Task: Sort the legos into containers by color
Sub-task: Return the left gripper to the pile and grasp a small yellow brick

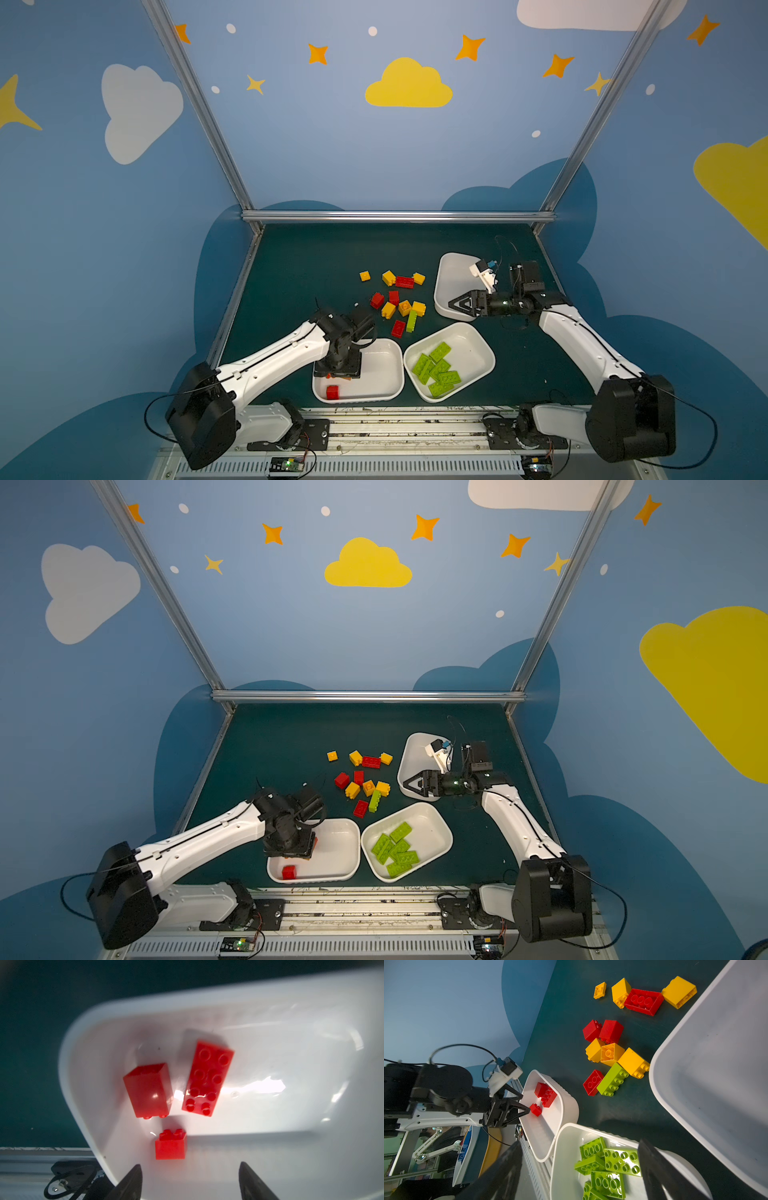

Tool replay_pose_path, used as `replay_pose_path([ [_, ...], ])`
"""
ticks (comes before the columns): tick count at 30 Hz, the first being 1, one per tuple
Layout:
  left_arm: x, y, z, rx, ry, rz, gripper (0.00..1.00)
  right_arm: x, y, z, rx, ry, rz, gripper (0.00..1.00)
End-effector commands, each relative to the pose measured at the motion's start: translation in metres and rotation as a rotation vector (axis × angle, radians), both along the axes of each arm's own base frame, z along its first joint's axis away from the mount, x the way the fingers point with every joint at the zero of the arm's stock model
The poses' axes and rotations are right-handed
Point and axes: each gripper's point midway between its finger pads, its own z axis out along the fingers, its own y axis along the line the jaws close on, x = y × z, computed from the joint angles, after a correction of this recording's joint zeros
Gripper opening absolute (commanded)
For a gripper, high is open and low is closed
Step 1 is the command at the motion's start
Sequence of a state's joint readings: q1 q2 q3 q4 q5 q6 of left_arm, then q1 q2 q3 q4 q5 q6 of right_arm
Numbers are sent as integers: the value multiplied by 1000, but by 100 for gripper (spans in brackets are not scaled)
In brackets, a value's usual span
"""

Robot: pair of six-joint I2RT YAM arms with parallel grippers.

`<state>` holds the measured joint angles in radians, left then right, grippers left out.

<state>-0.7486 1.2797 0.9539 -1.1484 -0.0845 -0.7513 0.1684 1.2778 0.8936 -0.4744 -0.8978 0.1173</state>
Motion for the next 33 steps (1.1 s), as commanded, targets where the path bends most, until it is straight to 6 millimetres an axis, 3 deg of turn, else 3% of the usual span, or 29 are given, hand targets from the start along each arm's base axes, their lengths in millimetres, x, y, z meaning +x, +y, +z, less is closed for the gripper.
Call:
replay_pose_path([
  [1, 32, -12, 17, -40, -84, -15, 76, 3, 2, 1, 1, -7, 3, 86],
  [9, 140, -34, 33, -103, -220, 68, 80, -1, 1, 3, 1, -22, -7, 86],
  [13, 193, -35, 26, -105, -258, 128, 80, 0, -1, 6, -5, -31, -14, 86],
  [19, 255, -28, 11, -66, -294, 197, 80, -2, -1, 11, -1, -43, -17, 86],
  [24, 288, -29, -8, -52, -280, 218, 79, -3, 1, 16, 19, -50, -12, 86],
  [33, 328, -31, -41, -22, -262, 225, 74, -9, 1, 25, 37, -57, -12, 86],
])
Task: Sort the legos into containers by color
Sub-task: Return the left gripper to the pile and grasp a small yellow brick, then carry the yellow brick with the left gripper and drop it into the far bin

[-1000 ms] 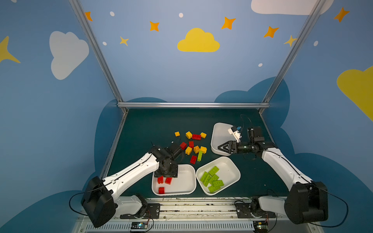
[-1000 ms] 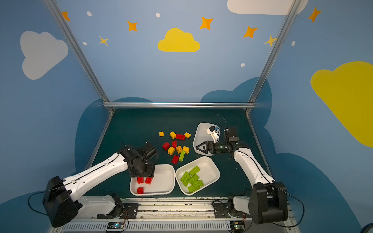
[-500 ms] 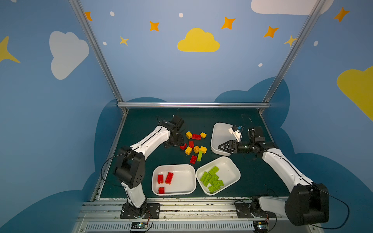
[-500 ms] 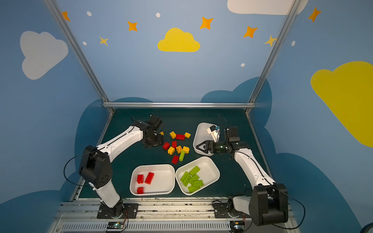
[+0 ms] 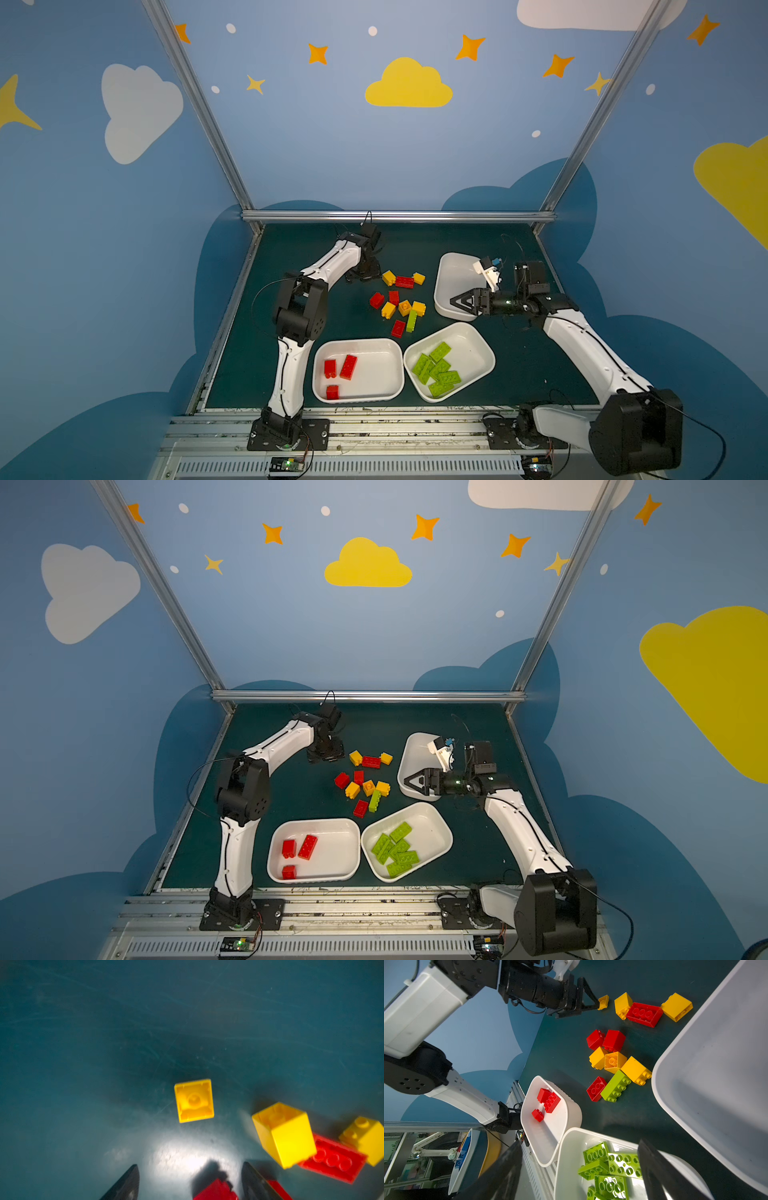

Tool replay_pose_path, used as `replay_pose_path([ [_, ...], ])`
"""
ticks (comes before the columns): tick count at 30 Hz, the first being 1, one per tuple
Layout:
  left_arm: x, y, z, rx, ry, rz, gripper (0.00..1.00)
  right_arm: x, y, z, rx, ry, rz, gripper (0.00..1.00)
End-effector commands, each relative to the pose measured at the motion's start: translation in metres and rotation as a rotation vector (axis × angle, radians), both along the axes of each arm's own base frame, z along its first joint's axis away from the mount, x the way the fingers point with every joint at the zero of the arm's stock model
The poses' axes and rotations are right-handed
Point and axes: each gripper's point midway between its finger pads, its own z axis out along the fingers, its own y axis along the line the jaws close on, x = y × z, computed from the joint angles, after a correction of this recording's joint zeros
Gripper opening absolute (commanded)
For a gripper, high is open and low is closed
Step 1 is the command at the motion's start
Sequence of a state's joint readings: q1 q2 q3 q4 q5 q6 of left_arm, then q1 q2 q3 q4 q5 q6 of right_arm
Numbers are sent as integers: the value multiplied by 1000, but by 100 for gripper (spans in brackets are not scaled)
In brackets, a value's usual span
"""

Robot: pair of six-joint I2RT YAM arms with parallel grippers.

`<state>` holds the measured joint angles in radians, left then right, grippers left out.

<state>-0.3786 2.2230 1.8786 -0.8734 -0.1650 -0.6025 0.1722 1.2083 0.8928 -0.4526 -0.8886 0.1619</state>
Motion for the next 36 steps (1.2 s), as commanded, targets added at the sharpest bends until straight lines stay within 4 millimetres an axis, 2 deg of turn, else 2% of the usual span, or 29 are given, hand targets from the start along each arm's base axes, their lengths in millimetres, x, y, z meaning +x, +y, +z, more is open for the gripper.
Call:
replay_pose_path([
  [1, 10, 5, -7, 34, 12, -2, 72, -6, 1, 5, 16, -4, 9, 86],
  [10, 25, 17, -28, 107, 26, 12, 58, -10, -2, -2, -7, 5, 3, 86],
  [15, 30, 15, -38, 91, 26, 5, 44, -10, -3, -3, -15, 10, -2, 86],
  [18, 31, 13, -42, 75, 31, 2, 41, -11, -3, -4, -18, 15, -3, 86],
  [22, 30, 15, -43, 83, 36, -13, 29, -12, -4, -3, -22, 11, -8, 86],
  [25, 31, 14, -31, 85, 18, -39, 26, -12, -5, -3, -26, 11, -9, 86],
  [28, 33, 3, -7, 34, -14, -88, 26, -10, -5, -4, -29, 10, -11, 86],
  [31, 27, -15, 19, -31, -39, -131, 27, -8, -6, -3, -30, 11, -16, 86],
  [36, 4, -62, 63, -136, -84, -256, 27, -3, -14, -2, -32, 3, -39, 86],
])
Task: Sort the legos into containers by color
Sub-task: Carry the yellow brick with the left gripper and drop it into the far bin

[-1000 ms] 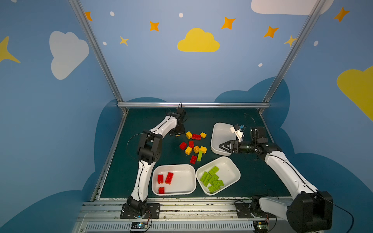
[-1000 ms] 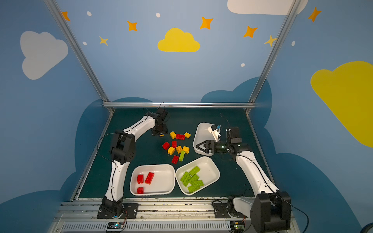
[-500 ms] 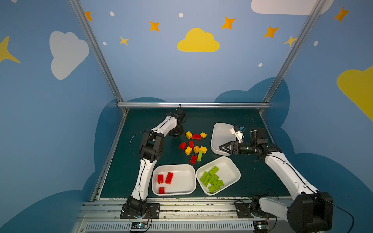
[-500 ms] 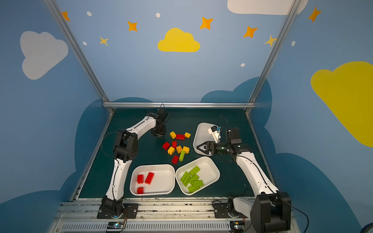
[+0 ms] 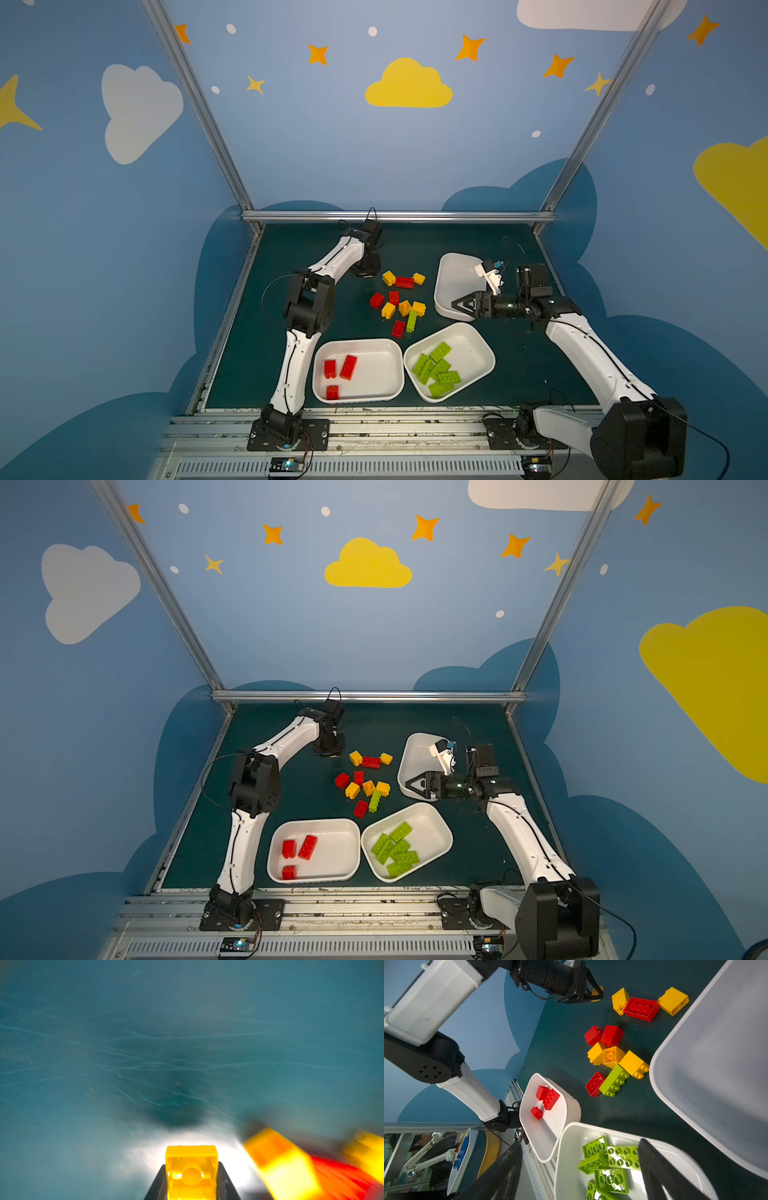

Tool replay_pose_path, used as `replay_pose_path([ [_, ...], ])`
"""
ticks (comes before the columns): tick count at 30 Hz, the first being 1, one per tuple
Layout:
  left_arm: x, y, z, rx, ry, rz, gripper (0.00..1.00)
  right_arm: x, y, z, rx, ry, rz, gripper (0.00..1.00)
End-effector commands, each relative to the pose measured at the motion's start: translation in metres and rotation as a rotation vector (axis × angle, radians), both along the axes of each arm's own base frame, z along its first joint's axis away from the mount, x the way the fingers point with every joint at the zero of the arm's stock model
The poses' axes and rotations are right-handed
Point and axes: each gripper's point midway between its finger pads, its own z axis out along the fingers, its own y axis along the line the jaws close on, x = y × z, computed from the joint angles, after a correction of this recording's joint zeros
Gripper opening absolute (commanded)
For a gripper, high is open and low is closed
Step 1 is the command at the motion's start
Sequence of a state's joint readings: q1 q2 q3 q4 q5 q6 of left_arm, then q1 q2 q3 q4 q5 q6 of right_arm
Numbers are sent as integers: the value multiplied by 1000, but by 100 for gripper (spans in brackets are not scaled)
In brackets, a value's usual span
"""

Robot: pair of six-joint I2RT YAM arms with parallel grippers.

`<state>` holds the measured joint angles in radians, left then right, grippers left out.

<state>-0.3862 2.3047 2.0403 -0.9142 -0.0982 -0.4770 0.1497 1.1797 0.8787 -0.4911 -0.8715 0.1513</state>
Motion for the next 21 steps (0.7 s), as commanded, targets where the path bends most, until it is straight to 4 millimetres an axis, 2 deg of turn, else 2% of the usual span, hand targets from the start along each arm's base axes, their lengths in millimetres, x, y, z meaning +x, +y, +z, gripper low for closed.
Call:
replay_pose_path([
  [1, -22, -49, 63, -119, -69, -145, 27, 2, -7, 1, -13, -7, -17, 86],
  [5, -42, -97, 90, -204, -115, -261, 28, 6, -15, -1, -13, -5, -43, 86],
  [9, -50, -146, 102, -281, -173, -370, 28, 9, -22, -1, -20, -3, -69, 86],
  [14, -51, -206, 99, -357, -237, -507, 28, 13, -33, 1, -46, -18, -120, 86],
  [21, -30, -260, 85, -404, -381, -599, 28, 13, -48, 1, -78, -27, -183, 87],
])
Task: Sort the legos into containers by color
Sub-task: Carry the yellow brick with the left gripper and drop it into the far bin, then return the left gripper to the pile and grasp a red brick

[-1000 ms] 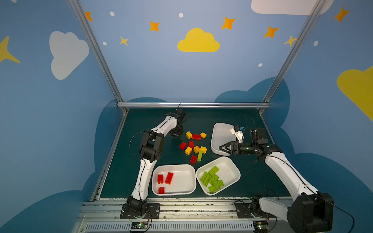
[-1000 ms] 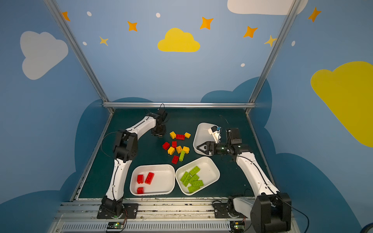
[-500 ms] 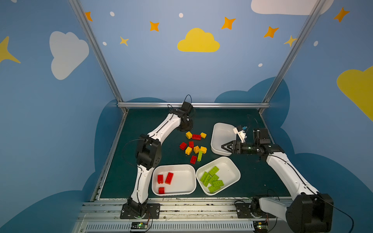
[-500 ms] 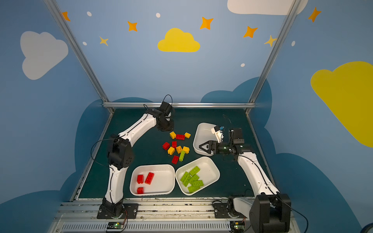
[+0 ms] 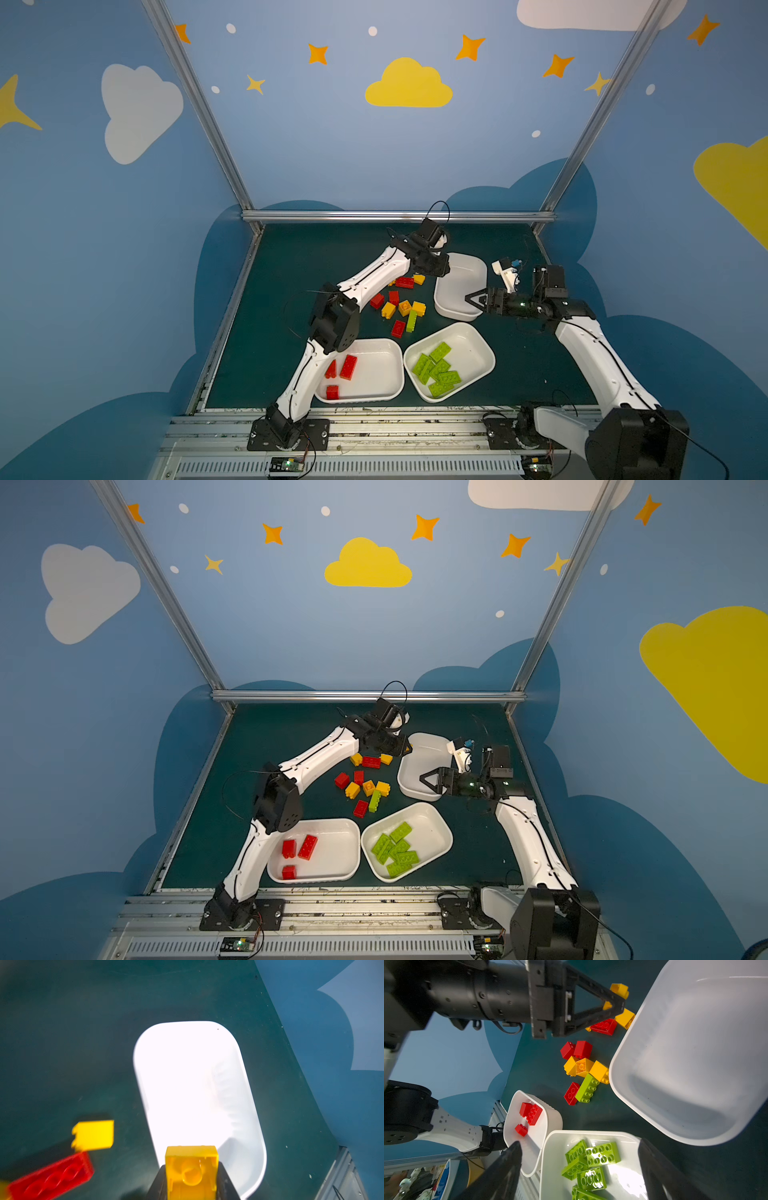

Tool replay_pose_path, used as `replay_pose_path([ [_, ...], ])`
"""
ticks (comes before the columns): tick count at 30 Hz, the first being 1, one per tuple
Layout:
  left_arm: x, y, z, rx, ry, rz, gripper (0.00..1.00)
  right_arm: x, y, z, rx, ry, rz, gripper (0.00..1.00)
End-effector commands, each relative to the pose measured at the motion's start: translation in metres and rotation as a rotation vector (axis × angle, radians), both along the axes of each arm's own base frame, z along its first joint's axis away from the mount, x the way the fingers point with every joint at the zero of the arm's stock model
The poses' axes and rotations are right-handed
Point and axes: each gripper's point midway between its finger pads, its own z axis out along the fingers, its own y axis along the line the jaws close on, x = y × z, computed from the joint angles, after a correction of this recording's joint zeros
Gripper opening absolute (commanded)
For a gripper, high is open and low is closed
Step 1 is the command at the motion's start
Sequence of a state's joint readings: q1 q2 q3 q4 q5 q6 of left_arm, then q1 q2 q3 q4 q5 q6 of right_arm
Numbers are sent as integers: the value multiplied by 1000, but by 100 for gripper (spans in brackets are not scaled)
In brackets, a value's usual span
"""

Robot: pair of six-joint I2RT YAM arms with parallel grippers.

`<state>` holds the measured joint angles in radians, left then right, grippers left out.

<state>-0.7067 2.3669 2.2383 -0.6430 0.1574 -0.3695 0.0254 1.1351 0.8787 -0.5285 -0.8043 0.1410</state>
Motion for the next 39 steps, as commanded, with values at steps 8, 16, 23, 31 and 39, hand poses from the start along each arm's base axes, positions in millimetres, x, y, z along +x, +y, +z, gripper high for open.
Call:
replay_pose_path([
  [8, 37, -39, -29, -36, -165, -36, 29, -8, -17, 5, -37, -24, -61, 87],
  [16, 49, -36, -28, 10, -220, -26, 54, -5, -19, 8, -25, -29, -65, 87],
  [23, 22, -17, 15, 40, -175, -76, 78, -6, -13, 14, 12, -27, -32, 87],
  [31, -36, 67, 20, 328, -100, -125, 82, -13, -2, 18, 42, -24, 16, 86],
  [39, -70, 160, 0, 422, -24, -98, 80, -20, 14, 16, 44, -13, 69, 86],
])
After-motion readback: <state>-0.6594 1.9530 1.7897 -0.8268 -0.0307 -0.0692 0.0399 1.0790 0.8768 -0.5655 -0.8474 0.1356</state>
